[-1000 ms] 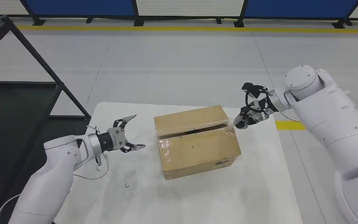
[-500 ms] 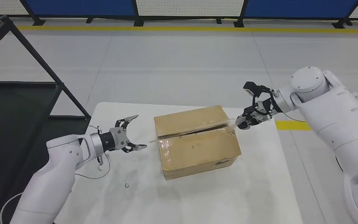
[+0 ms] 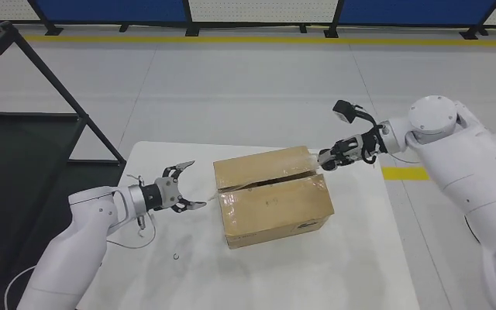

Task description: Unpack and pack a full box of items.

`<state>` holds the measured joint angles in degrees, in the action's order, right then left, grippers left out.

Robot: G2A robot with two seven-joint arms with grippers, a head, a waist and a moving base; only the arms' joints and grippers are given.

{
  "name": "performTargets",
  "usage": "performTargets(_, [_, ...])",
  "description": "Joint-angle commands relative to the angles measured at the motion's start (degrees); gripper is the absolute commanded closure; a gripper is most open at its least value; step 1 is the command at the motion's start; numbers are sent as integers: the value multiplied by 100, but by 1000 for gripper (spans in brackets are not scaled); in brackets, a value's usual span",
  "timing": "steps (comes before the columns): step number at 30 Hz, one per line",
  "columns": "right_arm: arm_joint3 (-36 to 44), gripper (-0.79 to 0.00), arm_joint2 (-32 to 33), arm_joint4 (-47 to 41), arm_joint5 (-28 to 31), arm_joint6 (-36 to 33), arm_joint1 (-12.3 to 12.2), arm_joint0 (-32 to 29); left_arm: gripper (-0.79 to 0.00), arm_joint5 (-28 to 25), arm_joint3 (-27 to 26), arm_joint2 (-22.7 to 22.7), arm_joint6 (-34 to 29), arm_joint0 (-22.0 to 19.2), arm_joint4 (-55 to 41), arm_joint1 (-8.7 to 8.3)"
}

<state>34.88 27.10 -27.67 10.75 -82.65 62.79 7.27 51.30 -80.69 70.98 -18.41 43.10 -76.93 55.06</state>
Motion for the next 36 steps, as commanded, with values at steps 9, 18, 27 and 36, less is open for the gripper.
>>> performTargets(9, [549,0,537,-228,703,309,-230,-286,-785,274,348,17,-232,66,-600,45])
performTargets(18, [1444,0,1045,-366,873,944,-400,-554,-785,399,436,-155,-389,-5,-726,102])
performTargets(27, [2080,0,1291,-181,796,1345,-501,-715,-785,516,544,-83,-780,106,-961,106])
performTargets(36, [2334,0,1211,112,838,1459,-492,-816,-785,670,651,47,-1194,329,-1135,44])
